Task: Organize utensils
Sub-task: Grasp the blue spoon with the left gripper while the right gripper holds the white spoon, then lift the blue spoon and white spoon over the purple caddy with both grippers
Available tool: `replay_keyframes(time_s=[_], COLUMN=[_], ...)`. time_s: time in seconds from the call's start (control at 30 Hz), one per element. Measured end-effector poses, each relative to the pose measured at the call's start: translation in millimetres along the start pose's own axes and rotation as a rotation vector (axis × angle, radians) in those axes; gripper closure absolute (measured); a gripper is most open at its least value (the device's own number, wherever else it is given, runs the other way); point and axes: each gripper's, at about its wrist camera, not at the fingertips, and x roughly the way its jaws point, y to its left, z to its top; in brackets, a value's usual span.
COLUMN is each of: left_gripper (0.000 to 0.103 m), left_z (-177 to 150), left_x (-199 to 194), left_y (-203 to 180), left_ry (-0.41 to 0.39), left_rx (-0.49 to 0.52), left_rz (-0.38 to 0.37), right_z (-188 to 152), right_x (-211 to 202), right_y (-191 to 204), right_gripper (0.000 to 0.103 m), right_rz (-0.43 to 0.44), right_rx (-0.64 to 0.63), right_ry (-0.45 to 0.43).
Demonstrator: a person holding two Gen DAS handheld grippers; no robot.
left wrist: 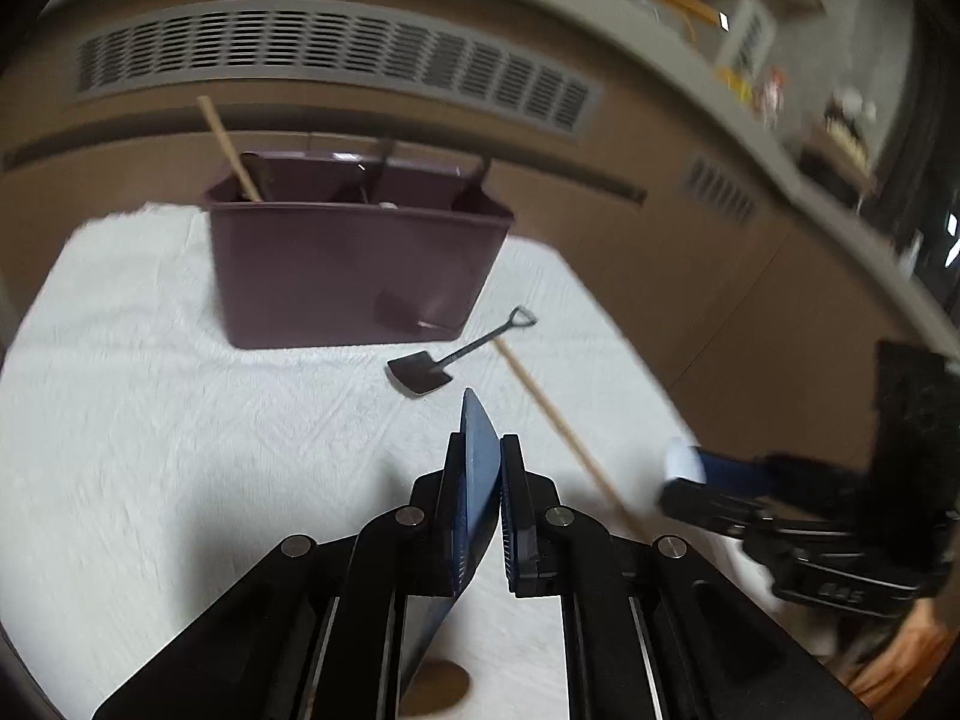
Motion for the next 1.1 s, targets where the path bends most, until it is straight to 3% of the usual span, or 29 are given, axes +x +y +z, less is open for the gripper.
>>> replay_keyframes(time_s=[0.17,0.4,0.5,0.57,0.63,0.73,0.93,1.1], left_gripper=[0.093,0.093,0.093,0.093,0.093,0.093,0.093,0.093], left_z=[0,12,8,5,0,-11,-26,-28], left_x=[-41,-74,-76,-69,-56,-42,-31,-32], left_y=[7,4,3,7,14,22,26,25], left_ry=[-0.102,-0.195,-0.178,-0.146,-0.087,-0.034,-0.006,-0.016], left_rx=[-0.073,-0.075,-0.078,-0.096,-0.128,-0.165,-0.152,-0.139], left_rz=[-0.036,-0.056,-0.06,-0.051,-0.027,-0.011,0.038,0.05], right_z=[20,36,31,24,15,-1,-16,-14], right_x=[-15,-27,-22,-16,3,32,45,47], right_y=[23,52,56,61,65,54,38,40], right_gripper=[0.073,0.073,0.073,0.073,0.073,0.073,0.071,0.062], right_rz=[0.046,-0.004,0.0,-0.047,-0.126,-0.142,-0.135,-0.157], right_rx=[-0.032,-0.158,-0.177,-0.226,-0.293,-0.281,-0.266,-0.271], right_ry=[-0.066,-0.184,-0.161,-0.135,-0.043,0.104,0.186,0.225])
